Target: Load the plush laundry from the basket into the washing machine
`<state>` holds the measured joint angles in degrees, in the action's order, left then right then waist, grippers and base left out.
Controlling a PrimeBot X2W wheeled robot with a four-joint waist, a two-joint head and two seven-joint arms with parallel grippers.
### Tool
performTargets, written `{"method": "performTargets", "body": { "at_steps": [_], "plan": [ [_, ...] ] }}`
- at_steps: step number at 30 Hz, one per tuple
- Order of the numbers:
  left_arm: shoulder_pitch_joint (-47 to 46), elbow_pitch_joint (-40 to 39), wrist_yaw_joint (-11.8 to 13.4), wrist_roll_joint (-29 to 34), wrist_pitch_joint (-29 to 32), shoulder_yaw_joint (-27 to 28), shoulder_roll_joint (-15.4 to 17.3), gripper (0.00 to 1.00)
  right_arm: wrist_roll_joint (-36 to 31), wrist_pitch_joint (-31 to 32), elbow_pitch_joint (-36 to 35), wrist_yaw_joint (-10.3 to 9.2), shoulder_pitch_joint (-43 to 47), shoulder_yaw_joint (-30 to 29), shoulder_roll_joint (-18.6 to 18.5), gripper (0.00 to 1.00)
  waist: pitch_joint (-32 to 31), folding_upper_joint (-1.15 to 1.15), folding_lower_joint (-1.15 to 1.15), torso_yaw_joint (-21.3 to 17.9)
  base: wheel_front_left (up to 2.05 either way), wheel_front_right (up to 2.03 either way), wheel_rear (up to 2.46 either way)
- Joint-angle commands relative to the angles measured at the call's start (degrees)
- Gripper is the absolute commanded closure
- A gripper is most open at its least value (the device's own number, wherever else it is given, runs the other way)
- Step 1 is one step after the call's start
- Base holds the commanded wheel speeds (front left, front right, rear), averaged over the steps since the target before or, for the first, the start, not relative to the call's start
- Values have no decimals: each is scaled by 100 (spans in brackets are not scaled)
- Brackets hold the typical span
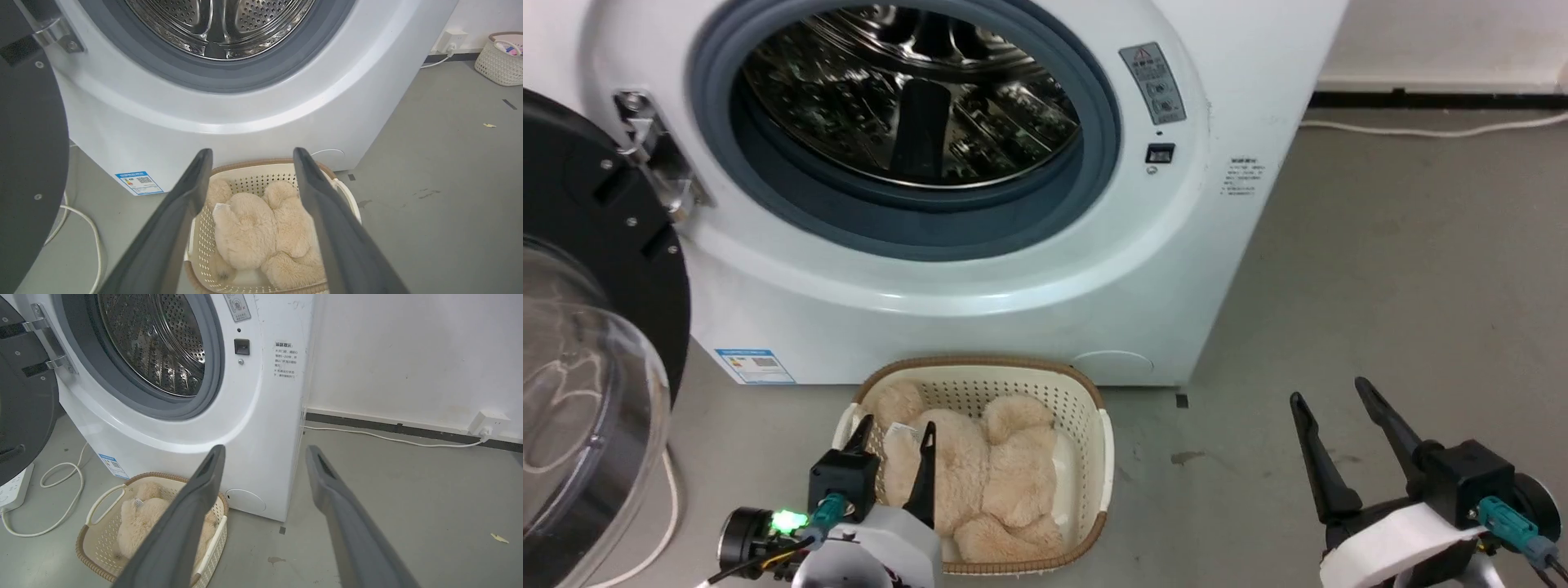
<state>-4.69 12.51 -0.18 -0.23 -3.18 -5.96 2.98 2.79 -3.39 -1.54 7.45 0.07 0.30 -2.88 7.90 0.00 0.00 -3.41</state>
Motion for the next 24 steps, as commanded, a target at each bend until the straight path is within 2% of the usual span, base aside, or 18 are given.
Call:
{"method": "performTargets", "body": {
  "at_steps": [1, 15, 24],
  "plan": [
    [-122, 109, -22, -45, -52, -49, 23, 0, 60, -51, -34, 1, -112, 10, 0, 0, 82, 0, 0, -66, 0, 0, 0],
    [-788, 1265, -240, -14, 290, -533, 45, 0, 436, -219, 23, 1, -302, 123, 0, 0, 674, 0, 0, -377, 0, 0, 0],
    [-1235, 1923, -119, -174, 462, -587, 196, 0, 635, -327, -24, 2, -472, 180, 0, 0, 1108, 0, 0, -562, 0, 0, 0]
  ]
}}
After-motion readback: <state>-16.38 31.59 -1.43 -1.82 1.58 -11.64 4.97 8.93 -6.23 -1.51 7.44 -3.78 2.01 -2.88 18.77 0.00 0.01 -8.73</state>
